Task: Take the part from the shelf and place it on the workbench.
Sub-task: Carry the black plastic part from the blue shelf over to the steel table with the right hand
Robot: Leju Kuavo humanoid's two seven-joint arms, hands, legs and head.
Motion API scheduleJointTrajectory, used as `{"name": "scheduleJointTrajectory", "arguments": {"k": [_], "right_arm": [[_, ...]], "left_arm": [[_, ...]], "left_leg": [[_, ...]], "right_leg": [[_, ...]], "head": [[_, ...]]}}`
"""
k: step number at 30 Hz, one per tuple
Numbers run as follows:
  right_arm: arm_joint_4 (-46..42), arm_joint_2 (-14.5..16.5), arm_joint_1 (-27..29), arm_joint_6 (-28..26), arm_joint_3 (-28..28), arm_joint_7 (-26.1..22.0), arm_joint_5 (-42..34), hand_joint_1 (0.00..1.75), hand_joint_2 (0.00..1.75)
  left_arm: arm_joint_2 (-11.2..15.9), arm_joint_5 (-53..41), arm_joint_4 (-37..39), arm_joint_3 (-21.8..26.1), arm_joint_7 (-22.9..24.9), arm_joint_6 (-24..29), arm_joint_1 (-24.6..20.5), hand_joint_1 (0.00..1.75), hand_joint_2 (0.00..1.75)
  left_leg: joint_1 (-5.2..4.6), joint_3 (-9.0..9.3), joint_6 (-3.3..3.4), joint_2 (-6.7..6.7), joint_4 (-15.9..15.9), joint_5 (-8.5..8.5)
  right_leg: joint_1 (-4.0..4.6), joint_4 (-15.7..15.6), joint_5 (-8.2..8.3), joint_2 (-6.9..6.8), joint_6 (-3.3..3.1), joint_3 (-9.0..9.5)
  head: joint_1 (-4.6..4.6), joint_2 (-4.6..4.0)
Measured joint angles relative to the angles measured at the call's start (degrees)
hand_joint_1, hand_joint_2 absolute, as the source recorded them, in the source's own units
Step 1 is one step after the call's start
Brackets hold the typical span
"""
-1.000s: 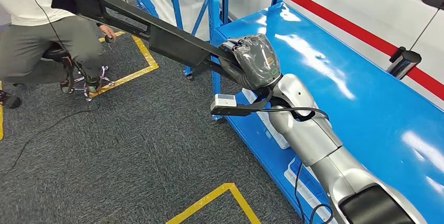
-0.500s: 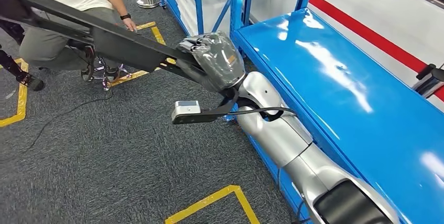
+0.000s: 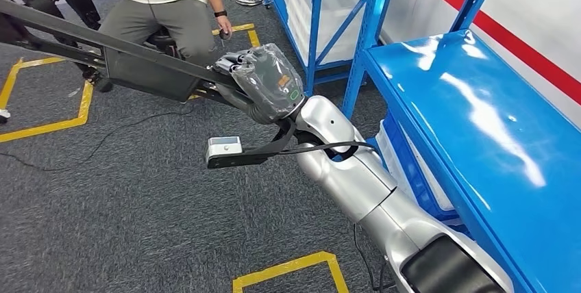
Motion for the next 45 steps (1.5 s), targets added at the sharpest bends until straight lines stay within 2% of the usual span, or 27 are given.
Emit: {"name": "scheduleJointTrajectory", "arguments": {"k": [2, 4, 6, 8, 9, 10, 11, 13, 15, 17, 19, 20, 22, 23, 24, 25, 26, 28, 30, 32, 33, 35, 37, 39, 40, 42, 45], "right_arm": [[-0.01, 0.02, -0.02, 0.22, -0.06, 0.09, 0.45, 1.75, 1.75], [-0.02, -0.01, -0.05, 0.23, -0.21, 0.31, 1.00, 1.75, 1.75], [-0.03, -0.42, 0.03, 0.23, -0.53, 0.49, 1.65, 1.75, 1.75], [-0.03, -1.38, 0.52, 0.23, -0.92, 0.55, 2.39, 1.75, 1.75], [-0.04, -1.93, 0.88, 0.22, -1.15, 0.56, 2.69, 1.75, 1.75], [-0.07, -2.55, 1.24, 0.19, -1.48, 0.56, 2.86, 1.75, 1.75], [-0.12, -3.14, 1.49, 0.14, -1.84, 0.55, 2.85, 1.75, 1.75], [-0.34, -4.41, 1.75, -0.09, -2.74, 0.32, 2.68, 1.75, 1.75], [-0.63, -5.67, 2.10, -0.55, -3.51, -0.05, 2.53, 1.75, 1.75], [-1.01, -6.76, 2.93, -1.01, -4.08, -0.26, 2.53, 1.75, 1.75], [-1.68, -7.83, 3.94, -1.27, -4.66, -0.31, 2.60, 1.75, 1.75], [-2.07, -8.41, 4.35, -1.43, -4.92, -0.31, 2.63, 1.75, 1.75], [-2.57, -9.61, 5.17, -1.72, -5.31, -0.31, 2.66, 1.75, 1.75], [-2.70, -10.17, 5.66, -1.78, -5.46, -0.26, 2.69, 1.75, 1.75], [-2.79, -10.59, 6.12, -1.75, -5.61, -0.18, 2.74, 1.75, 1.75], [-2.88, -10.87, 6.46, -1.69, -5.72, -0.09, 2.81, 1.75, 1.75], [-3.03, -10.98, 6.61, -1.60, -5.81, -0.02, 2.85, 1.75, 1.75], [-3.30, -10.96, 6.44, -1.37, -5.92, 0.01, 2.92, 1.75, 1.75], [-3.45, -10.70, 6.27, -1.09, -5.96, 0.01, 2.97, 1.75, 1.75], [-3.49, -10.26, 6.23, -0.91, -5.90, -0.07, 3.02, 1.75, 1.75], [-3.45, -9.85, 6.14, -0.88, -5.85, -0.20, 3.02, 1.75, 1.75], [-3.18, -8.45, 5.68, -0.82, -5.69, -0.54, 2.99, 1.75, 1.75], [-2.55, -6.58, 4.95, -0.48, -5.27, -0.65, 3.02, 1.75, 1.75], [-1.76, -4.70, 4.43, 0.08, -4.63, -0.48, 3.15, 1.75, 1.75], [-1.39, -3.79, 4.22, 0.28, -4.33, -0.37, 3.25, 1.75, 1.75], [-0.85, -2.50, 3.87, 0.47, -3.95, -0.20, 3.41, 1.75, 1.75], [-0.66, -2.08, 3.65, 0.52, -3.81, -0.14, 3.47, 1.75, 1.75]], "left_arm": [[-0.13, -0.30, 0.04, 0.03, 0.01, 0.06, 0.34, 0.00, 1.75], [-0.32, -0.80, 0.10, 0.05, -0.01, 0.14, 0.60, 0.00, 1.75], [-0.57, -1.53, 0.16, 0.03, -0.03, 0.21, 0.54, 0.00, 1.75], [-0.86, -2.30, 0.21, -0.13, -0.10, 0.24, 0.45, 0.00, 1.75], [-1.01, -2.62, 0.22, -0.22, -0.16, 0.24, 0.47, 0.00, 1.75], [-1.15, -2.92, 0.23, -0.33, -0.25, 0.23, 0.51, 0.00, 1.75], [-1.23, -3.18, 0.24, -0.42, -0.33, 0.22, 0.52, 0.00, 1.75], [-1.34, -3.68, 0.25, -0.62, -0.57, 0.14, 0.42, 0.00, 1.75], [-1.40, -4.07, 0.25, -0.79, -0.76, 0.02, 0.22, 0.00, 1.75], [-1.40, -4.56, 0.25, -1.04, -0.77, -0.14, 0.11, 0.00, 1.75], [-1.37, -4.99, 0.25, -1.41, -0.61, -0.37, 0.03, 0.00, 1.75], [-1.33, -5.17, 0.25, -1.57, -0.51, -0.46, -0.10, 0.00, 1.75], [-1.18, -5.46, 0.25, -1.86, -0.33, -0.58, -0.37, 0.00, 1.75], [-1.10, -5.59, 0.25, -1.97, -0.27, -0.65, -0.44, 0.00, 1.75], [-1.03, -5.67, 0.25, -2.05, -0.21, -0.72, -0.46, 0.00, 1.75], [-0.99, -5.68, 0.25, -2.10, -0.17, -0.79, -0.44, 0.00, 1.75], [-0.96, -5.65, 0.25, -2.12, -0.15, -0.88, -0.42, 0.00, 1.75], [-0.90, -5.61, 0.25, -2.12, -0.20, -1.06, -0.44, 0.00, 1.75], [-0.77, -5.53, 0.25, -2.12, -0.32, -1.15, -0.47, 0.00, 1.75], [-0.56, -5.17, 0.25, -2.11, -0.55, -1.16, -0.24, 0.00, 1.75], [-0.45, -4.85, 0.25, -2.08, -0.71, -1.17, -0.06, 0.00, 1.75], [-0.18, -3.97, 0.25, -1.90, -1.02, -1.18, 0.19, 0.00, 1.75], [0.10, -3.05, 0.25, -1.45, -1.03, -1.10, 0.11, 0.00, 1.75], [0.31, -2.51, 0.25, -0.89, -0.65, -0.93, 0.02, 0.00, 1.75], [0.35, -2.43, 0.25, -0.67, -0.42, -0.86, 0.03, 0.00, 1.75], [0.37, -2.38, 0.25, -0.38, -0.15, -0.78, 0.06, 0.00, 1.75], [0.37, -2.37, 0.25, -0.32, -0.11, -0.76, 0.06, 0.00, 1.75]], "left_leg": [[0.21, -0.20, -0.75, -0.72, -0.07, 0.11], [0.25, -0.98, -1.34, 1.01, 1.38, -0.91], [0.25, -3.75, -1.76, 4.26, 7.18, -4.07], [0.53, -7.20, -2.21, 5.76, 14.15, -6.87], [0.70, -7.94, -2.39, 6.05, 15.57, -7.01], [0.86, -7.55, -2.54, 6.34, 14.82, -6.16], [1.00, -6.02, -2.63, 6.84, 11.98, -4.58], [1.00, -1.76, -2.60, 9.01, 4.44, -1.67], [0.65, 0.30, -1.99, 10.05, 0.75, -0.93], [0.29, 0.35, -1.05, 8.90, 0.39, -0.90], [0.22, 0.58, -0.15, 7.78, -0.13, -0.51], [0.28, 0.72, 0.29, 7.23, -0.38, -0.30], [0.31, 0.71, 0.80, 5.95, -0.51, -0.17], [0.30, 0.70, 0.89, 5.19, -0.51, -0.17], [0.30, 0.69, 0.92, 4.39, -0.49, -0.18], [0.29, 0.69, 0.91, 3.62, -0.45, -0.18], [0.30, 0.70, 0.88, 2.91, -0.39, -0.18], [0.22, 0.58, 0.59, 1.59, -0.07, -0.25], [0.08, 0.28, 0.03, 0.52, 0.21, -0.28], [0.20, -0.04, -0.61, -0.29, 0.09, -0.09], [0.34, -0.23, -0.88, -0.18, 0.21, -0.17], [0.35, -1.54, -1.34, 2.02, 2.82, -1.87], [0.29, -4.76, -1.64, 4.87, 9.64, -5.43], [0.34, -7.80, -1.81, 5.84, 15.78, -7.67], [0.34, -8.00, -1.78, 6.05, 16.18, -7.35], [0.33, -6.72, -1.65, 6.38, 13.66, -5.52], [0.31, -5.57, -1.56, 6.61, 11.49, -4.41]], "right_leg": [[-0.14, -0.36, 0.35, -0.94, -0.60, 0.33], [-0.48, -0.94, 0.73, -1.96, -1.35, 0.78], [-0.41, -1.24, 0.81, -3.12, -1.92, 1.02], [-0.15, -1.23, 0.69, -4.46, -2.17, 1.07], [-0.09, -1.22, 0.63, -5.14, -2.22, 1.08], [-0.06, -1.21, 0.57, -5.76, -2.24, 1.10], [-0.07, -1.19, 0.50, -6.32, -2.18, 1.14], [0.20, -1.09, 0.19, -7.24, -1.79, 1.24], [0.68, -1.00, -0.14, -8.06, -1.19, 1.37], [0.93, -1.08, -0.35, -9.08, -0.61, 1.54], [0.68, 0.26, -1.29, -8.04, -0.14, 0.96], [0.47, 2.49, -2.41, -6.76, -0.13, -0.11], [-0.03, 10.11, -5.39, -4.16, -0.48, -3.84], [-0.15, 13.81, -6.49, -3.63, -0.49, -5.80], [-0.21, 15.90, -6.83, -3.37, -0.28, -7.09], [-0.29, 15.73, -6.27, -3.24, 0.12, -7.31], [-0.41, 13.28, -4.93, -3.01, 0.64, -6.38], [-0.80, 5.22, -1.58, -1.46, 1.45, -2.62], [-0.95, 0.53, 0.16, -0.37, 1.31, -0.27], [-0.77, 0.18, 0.43, -1.01, 0.59, -0.06], [-0.82, 0.11, 0.58, -1.47, 0.19, -0.02], [-0.92, -0.13, 0.84, -2.38, -0.70, 0.06], [-0.69, -0.20, 0.80, -3.35, -1.40, 0.08], [-0.30, -0.19, 0.66, -4.56, -1.77, 0.09], [-0.16, -0.18, 0.58, -5.23, -1.88, 0.10], [0.02, -0.17, 0.48, -6.19, -2.00, 0.12], [0.08, -0.16, 0.45, -6.53, -2.02, 0.13]], "head": [[0.01, 0.00], [-0.08, 0.00], [-0.27, 0.00], [-0.35, 0.00], [-0.34, 0.00], [-0.36, 0.00], [-0.35, 0.00], [-0.39, 0.00], [-0.17, 0.00], [0.09, 0.00], [0.14, 0.00], [0.18, 0.00], [0.26, 0.00], [0.30, 0.00], [0.31, 0.00], [0.33, 0.00], [0.33, 0.00], [0.34, 0.00], [0.33, 0.00], [0.31, 0.00], [0.30, 0.00], [0.13, 0.00], [-0.07, 0.00], [-0.07, 0.00], [-0.08, 0.00], [-0.09, 0.00], [-0.10, 0.00]]}}
